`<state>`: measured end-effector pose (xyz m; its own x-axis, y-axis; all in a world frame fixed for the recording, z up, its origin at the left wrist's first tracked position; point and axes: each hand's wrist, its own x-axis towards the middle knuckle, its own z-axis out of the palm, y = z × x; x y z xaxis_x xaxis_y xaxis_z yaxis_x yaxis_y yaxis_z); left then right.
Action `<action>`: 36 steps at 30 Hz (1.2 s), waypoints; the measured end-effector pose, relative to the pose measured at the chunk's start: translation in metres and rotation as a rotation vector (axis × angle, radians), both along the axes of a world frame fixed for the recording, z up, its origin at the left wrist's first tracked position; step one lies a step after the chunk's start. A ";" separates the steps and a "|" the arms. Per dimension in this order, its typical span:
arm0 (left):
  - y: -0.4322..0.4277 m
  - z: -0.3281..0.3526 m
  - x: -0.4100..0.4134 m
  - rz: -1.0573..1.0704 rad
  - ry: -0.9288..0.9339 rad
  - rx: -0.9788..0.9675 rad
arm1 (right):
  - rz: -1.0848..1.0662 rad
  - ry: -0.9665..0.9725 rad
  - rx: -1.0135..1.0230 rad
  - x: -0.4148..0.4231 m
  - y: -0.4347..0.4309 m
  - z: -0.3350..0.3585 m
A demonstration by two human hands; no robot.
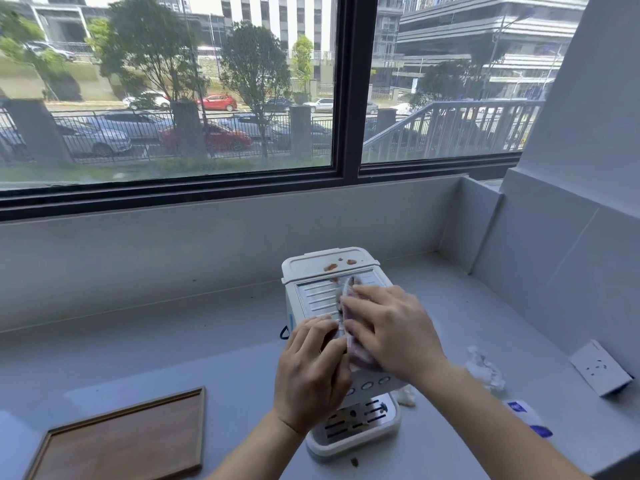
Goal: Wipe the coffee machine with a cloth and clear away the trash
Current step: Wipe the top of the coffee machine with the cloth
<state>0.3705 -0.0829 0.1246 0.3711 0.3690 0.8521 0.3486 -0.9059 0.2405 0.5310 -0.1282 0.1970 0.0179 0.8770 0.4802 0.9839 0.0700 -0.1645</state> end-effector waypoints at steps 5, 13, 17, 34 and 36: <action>0.000 0.003 0.001 0.019 0.004 -0.010 | 0.029 0.110 0.003 0.020 0.006 0.004; -0.001 0.005 0.000 0.024 0.002 -0.022 | 0.062 0.138 -0.013 0.019 0.011 -0.002; -0.001 0.003 0.001 0.016 -0.025 -0.026 | -0.084 0.102 -0.056 0.022 0.030 0.006; -0.001 0.002 0.003 0.037 -0.017 -0.026 | 0.032 0.178 -0.080 0.023 0.035 0.008; -0.002 0.001 0.002 0.030 -0.023 -0.025 | 0.054 0.150 -0.055 0.013 0.032 0.004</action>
